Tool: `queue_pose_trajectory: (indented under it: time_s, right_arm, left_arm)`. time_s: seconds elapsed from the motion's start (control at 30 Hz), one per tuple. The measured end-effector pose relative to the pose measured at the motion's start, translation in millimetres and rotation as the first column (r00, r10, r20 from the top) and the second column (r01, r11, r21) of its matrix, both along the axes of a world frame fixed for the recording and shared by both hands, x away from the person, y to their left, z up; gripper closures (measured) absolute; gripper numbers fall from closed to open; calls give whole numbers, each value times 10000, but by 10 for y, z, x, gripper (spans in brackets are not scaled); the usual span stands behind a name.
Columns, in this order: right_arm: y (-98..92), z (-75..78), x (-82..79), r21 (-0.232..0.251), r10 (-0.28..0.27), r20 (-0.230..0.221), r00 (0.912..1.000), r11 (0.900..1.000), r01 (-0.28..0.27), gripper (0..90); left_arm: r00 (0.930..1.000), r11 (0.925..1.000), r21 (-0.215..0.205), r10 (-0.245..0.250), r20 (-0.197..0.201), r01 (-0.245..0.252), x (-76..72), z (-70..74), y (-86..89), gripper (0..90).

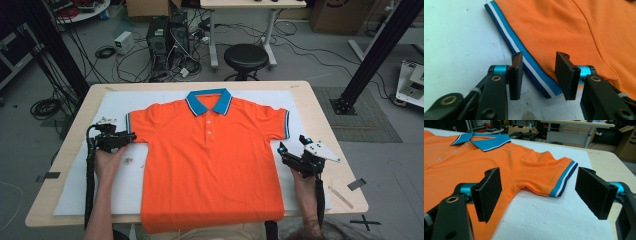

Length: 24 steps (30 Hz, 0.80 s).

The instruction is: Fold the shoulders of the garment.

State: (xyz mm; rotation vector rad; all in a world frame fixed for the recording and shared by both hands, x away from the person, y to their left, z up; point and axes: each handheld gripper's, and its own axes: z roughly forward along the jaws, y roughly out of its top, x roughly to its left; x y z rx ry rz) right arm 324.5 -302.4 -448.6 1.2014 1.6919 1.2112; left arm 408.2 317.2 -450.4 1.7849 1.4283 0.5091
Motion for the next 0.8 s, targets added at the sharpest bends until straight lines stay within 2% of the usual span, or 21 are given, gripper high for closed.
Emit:
queue_pose_trajectory:
  time_s: [0.03,0.1,0.13,0.27,0.37,0.4,0.47,0.57,0.67,0.73,0.77,0.8]
  right_arm:
    - [1,0,0,-7,2,-2,10000,10000,-2,219]
    - [1,0,0,-31,-1,15,10000,10000,1,220]
    - [4,0,-4,-33,-7,19,10000,10000,7,220]
    - [6,0,-6,-60,-15,44,10000,10000,15,220]
    - [11,0,-6,-70,-31,45,10000,10000,31,220]
    - [11,0,-5,-94,-34,51,10000,10000,34,220]
    - [16,0,-9,-83,-43,-4,10000,10000,43,220]
    - [18,0,-8,-104,-44,7,10000,9999,44,220]
    - [14,-1,-2,-132,-20,34,10000,9999,20,220]
    - [14,0,-2,-130,-16,38,10000,9999,16,220]
    - [14,-1,-1,-147,-12,31,10000,9999,12,219]
    - [14,-1,-1,-169,-9,32,10000,9999,9,220]
  left_arm:
    - [10000,10000,0,0,0,0,0,0,0,641]
    - [9999,9996,-242,-130,10,130,4,-6,11,668]
    - [9997,9992,-327,-224,29,225,4,-2,8,730]
    - [9995,9995,-16,-305,120,306,-7,60,-27,814]
    - [9977,9993,7,-365,566,365,-36,206,-77,829]
    - [9959,9985,-323,-423,801,450,-51,289,-94,832]
    - [9960,9982,-270,-505,736,526,-35,341,-142,832]
    - [9942,9962,-374,-756,760,786,-14,367,-198,831]
    - [9911,9923,-603,-1027,848,1080,18,354,-333,831]
    - [9906,9921,-572,-1067,859,1119,25,342,-374,831]
    - [9870,9887,-594,-1321,921,1378,32,321,-471,831]
    - [9870,9887,-594,-1321,921,1378,32,321,-471,831]
